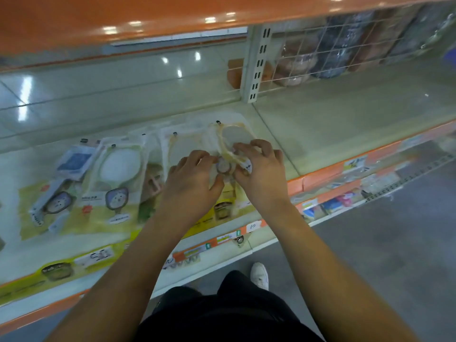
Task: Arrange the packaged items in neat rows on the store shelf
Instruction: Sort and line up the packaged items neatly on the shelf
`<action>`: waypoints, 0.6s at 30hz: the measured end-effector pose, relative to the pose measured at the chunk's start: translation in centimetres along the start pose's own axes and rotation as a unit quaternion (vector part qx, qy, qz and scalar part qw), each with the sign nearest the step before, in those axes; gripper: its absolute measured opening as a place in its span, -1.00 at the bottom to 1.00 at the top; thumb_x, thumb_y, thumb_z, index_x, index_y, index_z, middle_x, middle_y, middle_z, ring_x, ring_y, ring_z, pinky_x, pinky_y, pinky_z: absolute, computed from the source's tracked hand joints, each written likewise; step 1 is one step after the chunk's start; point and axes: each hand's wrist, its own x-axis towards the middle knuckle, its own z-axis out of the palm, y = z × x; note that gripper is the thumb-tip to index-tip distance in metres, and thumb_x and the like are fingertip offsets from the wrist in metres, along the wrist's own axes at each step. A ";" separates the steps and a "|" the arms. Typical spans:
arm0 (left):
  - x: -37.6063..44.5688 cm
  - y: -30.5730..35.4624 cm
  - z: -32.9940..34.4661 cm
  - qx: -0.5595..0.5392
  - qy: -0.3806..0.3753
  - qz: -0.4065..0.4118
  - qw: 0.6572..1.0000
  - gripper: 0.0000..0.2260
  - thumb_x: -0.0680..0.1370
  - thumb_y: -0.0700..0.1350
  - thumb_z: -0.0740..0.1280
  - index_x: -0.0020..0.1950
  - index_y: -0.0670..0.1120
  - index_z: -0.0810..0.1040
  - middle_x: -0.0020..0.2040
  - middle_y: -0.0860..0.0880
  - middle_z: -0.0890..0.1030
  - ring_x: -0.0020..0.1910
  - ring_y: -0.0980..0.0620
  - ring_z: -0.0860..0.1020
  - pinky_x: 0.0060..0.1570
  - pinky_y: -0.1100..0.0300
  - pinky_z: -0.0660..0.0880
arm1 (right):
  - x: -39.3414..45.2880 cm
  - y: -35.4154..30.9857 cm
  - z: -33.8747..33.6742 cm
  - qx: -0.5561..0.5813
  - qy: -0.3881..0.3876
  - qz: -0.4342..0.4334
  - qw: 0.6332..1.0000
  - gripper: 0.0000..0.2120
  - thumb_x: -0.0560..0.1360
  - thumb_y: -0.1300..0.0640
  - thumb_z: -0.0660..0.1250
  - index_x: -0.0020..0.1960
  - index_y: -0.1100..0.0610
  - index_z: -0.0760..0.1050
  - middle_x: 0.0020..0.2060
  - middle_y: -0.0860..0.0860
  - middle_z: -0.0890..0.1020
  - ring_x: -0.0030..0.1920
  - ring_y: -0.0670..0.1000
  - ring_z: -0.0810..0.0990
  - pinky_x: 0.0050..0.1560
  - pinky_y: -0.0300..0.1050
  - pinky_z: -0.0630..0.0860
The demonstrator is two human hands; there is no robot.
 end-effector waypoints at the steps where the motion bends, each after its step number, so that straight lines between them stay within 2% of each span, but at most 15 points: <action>1: 0.6 1.1 0.6 0.002 0.000 -0.002 1.000 -0.66 0.49 0.04 0.23 0.16 -0.11 0.55 0.14 -0.08 0.52 0.06 -0.19 0.53 -0.06 -0.02 0.47 | 0.5 1.2 -0.5 0.003 0.001 -0.003 1.000 -0.57 0.34 -0.02 0.35 0.21 -0.10 0.55 0.20 0.06 0.50 0.11 0.20 0.51 0.14 0.00 0.35; 4: 2.4 4.3 2.1 0.009 -0.007 -0.004 1.000 -0.69 0.52 0.03 0.25 0.19 -0.09 0.53 0.16 -0.06 0.50 0.08 -0.17 0.51 -0.03 -0.02 0.43 | 2.1 4.6 -2.0 0.009 0.005 -0.003 1.000 -0.57 0.34 -0.05 0.30 0.20 -0.10 0.56 0.20 0.05 0.50 0.11 0.19 0.52 0.14 0.00 0.36; 6: 3.8 6.3 3.1 0.016 -0.014 -0.017 1.000 -0.70 0.55 0.03 0.24 0.21 -0.06 0.50 0.19 -0.04 0.48 0.12 -0.14 0.49 0.02 0.00 0.42 | 3.3 7.0 -2.8 0.007 0.000 -0.004 1.000 -0.55 0.29 0.00 0.29 0.18 -0.11 0.57 0.19 0.05 0.51 0.10 0.20 0.53 0.13 0.02 0.37; 11: 6.0 10.5 5.4 0.016 0.006 -0.046 0.999 -0.63 0.48 0.08 0.20 0.20 -0.06 0.53 0.21 -0.06 0.49 0.13 -0.17 0.51 0.09 -0.06 0.47 | 5.4 12.1 -4.3 0.010 -0.018 0.007 1.000 -0.52 0.27 -0.01 0.28 0.20 -0.12 0.55 0.20 0.04 0.50 0.15 0.19 0.52 0.09 0.03 0.40; 14: 6.4 12.2 6.5 0.025 0.008 -0.052 0.998 -0.64 0.49 0.07 0.22 0.20 -0.06 0.53 0.22 -0.05 0.50 0.15 -0.16 0.52 0.07 -0.06 0.50 | 6.1 14.1 -5.0 0.008 -0.031 0.005 0.999 -0.50 0.27 -0.03 0.25 0.21 -0.12 0.55 0.21 0.03 0.49 0.18 0.18 0.50 0.11 0.01 0.38; 18: 6.7 13.4 7.3 0.034 0.002 -0.051 0.998 -0.68 0.52 0.04 0.27 0.21 -0.07 0.53 0.22 -0.04 0.50 0.16 -0.14 0.52 0.04 -0.03 0.50 | 7.0 15.8 -5.6 0.023 -0.040 0.014 0.999 -0.55 0.32 0.04 0.35 0.21 -0.12 0.54 0.25 0.03 0.47 0.17 0.18 0.47 0.14 -0.03 0.34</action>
